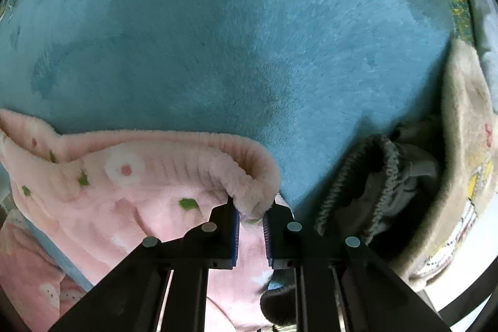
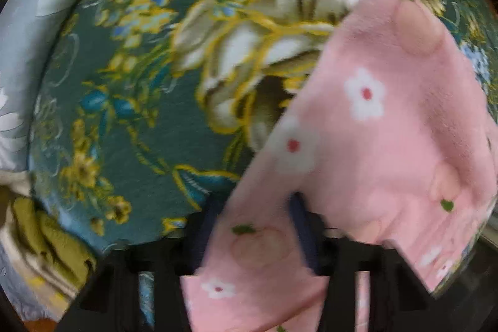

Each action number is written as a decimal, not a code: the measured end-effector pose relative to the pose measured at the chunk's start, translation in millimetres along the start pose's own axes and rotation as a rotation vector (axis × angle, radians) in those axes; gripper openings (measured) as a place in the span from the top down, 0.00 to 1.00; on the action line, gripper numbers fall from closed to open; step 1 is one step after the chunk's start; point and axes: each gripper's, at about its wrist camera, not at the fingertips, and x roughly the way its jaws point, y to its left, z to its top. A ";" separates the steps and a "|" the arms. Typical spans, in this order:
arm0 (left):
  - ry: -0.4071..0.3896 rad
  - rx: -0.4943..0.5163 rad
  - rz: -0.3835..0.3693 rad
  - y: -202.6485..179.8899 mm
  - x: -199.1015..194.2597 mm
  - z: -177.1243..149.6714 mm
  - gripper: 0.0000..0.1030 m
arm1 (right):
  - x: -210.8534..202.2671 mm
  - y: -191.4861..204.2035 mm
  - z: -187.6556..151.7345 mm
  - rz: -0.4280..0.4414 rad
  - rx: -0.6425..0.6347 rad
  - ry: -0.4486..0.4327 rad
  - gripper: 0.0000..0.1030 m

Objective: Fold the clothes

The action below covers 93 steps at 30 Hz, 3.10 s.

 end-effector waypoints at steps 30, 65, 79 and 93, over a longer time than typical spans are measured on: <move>-0.020 0.245 -0.280 -90.2 -86.2 18.9 0.86 | -106.4 54.2 3.9 0.390 -0.053 -0.175 0.70; -0.241 0.809 -0.020 17.3 -130.5 -328.1 0.53 | -25.0 -223.9 47.8 0.555 0.174 0.082 0.52; -0.322 0.743 0.042 32.6 -149.3 -358.0 0.52 | 12.1 -216.8 65.6 0.541 0.303 0.161 0.51; -0.277 0.795 0.073 17.2 -126.4 -377.0 0.52 | -121.7 -173.6 107.5 0.503 -0.303 -0.317 0.89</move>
